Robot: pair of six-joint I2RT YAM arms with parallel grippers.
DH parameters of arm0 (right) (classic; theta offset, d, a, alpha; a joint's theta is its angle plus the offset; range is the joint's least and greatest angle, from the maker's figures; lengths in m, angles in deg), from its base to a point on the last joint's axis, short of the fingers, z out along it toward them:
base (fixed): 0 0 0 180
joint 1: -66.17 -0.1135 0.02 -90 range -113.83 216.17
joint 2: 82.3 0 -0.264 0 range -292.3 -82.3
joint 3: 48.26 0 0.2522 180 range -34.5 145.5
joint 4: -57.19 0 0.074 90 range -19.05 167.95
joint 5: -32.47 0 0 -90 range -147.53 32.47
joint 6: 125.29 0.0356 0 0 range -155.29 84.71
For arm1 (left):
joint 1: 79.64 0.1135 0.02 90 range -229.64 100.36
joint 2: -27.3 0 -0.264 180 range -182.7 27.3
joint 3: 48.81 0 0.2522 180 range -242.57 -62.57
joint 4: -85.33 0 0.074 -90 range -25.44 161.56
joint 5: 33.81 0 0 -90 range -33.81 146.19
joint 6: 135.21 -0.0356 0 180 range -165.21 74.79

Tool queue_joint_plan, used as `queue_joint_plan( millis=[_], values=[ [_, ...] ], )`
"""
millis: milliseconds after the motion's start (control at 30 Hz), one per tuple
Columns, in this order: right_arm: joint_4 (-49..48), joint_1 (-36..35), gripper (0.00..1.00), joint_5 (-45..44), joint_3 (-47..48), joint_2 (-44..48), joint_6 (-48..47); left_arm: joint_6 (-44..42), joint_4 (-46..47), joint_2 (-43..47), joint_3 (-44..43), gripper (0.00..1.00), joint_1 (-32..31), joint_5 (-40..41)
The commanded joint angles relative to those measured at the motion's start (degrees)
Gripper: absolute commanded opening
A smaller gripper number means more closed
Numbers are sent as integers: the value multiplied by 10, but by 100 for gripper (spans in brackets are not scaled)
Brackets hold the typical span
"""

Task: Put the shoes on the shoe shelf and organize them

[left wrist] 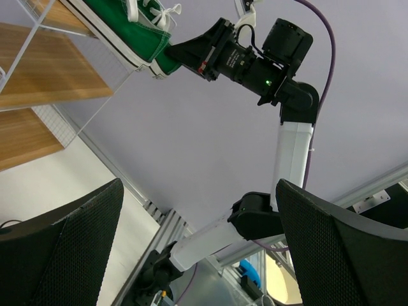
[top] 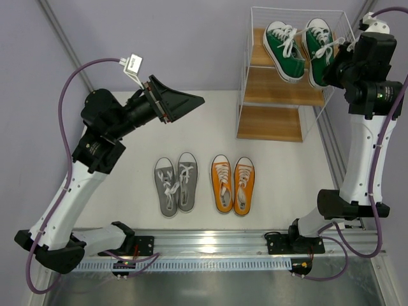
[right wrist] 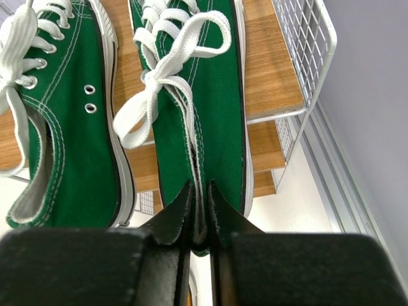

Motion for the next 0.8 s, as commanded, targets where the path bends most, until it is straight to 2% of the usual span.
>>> queue_joint_plan(
  millis=[0,33,67,167,267,367,467,500,533,567,600,633,667,700,733,767],
  values=[
    [-23,0,16,9,34,-7,11,-9,16,10,-4,100,-3,5],
    [-24,0,27,11,41,-10,12,-7,16,10,-3,100,-2,5],
    [-26,0,45,13,54,-15,13,-7,16,9,-5,100,-2,6],
    [-44,0,60,24,73,-10,21,-3,20,9,-7,100,-2,9],
    [-88,0,68,34,77,4,35,2,28,1,-18,100,-2,16],
    [-122,0,73,28,95,15,54,-5,12,-40,-81,100,-4,22],
    [-153,0,74,1,67,46,64,-42,-76,-131,-240,95,-25,55],
    [-158,0,73,-20,49,61,63,-71,-121,-195,-334,88,-41,69],
    [-161,0,70,-28,41,68,62,-78,-122,-226,-389,80,-50,70],
    [-158,0,68,-39,39,71,60,-82,-148,-257,-436,62,-55,73],
    [-154,1,58,-56,36,76,59,-82,-163,-294,-480,51,-62,78],
    [-151,1,53,-68,27,86,61,-77,-169,-350,-562,39,-64,87],
    [-153,1,48,-78,17,95,60,-70,-166,-377,-585,16,-65,95],
    [-156,1,40,-89,5,103,61,-61,-152,-394,-597,6,-65,101],
    [-159,1,30,-110,-20,121,62,-45,-137,-415,-596,0,-68,109],
    [-165,0,25,-121,-31,128,63,-39,-97,-422,-578,0,-69,133]
  ],
)
